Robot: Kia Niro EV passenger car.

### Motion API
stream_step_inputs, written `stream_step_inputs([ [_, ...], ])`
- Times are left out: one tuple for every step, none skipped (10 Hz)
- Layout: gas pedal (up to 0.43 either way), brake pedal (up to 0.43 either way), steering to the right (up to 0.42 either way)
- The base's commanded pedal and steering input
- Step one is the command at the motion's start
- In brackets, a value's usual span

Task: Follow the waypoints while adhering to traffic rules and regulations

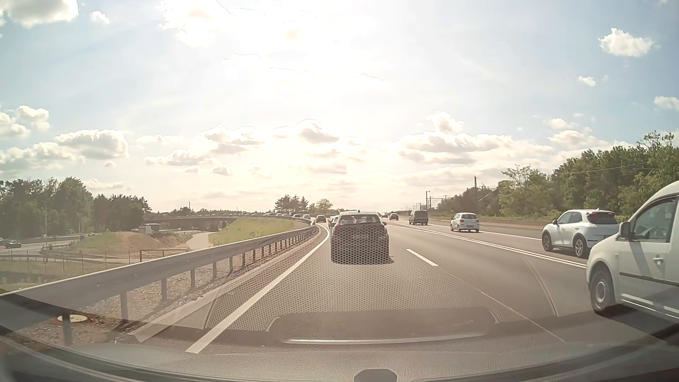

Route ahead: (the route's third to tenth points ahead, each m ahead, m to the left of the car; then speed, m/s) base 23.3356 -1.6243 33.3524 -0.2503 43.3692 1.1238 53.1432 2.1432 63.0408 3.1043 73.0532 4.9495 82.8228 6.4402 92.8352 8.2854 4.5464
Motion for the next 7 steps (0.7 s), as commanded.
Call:
stream_step_inputs([
  [0.138, 0.0, 0.009],
  [0.138, 0.0, 0.01],
  [0.138, 0.0, 0.011],
  [0.138, 0.0, 0.012],
  [0.138, 0.0, 0.013],
  [0.138, 0.0, 0.013],
  [0.138, 0.0, 0.012],
])
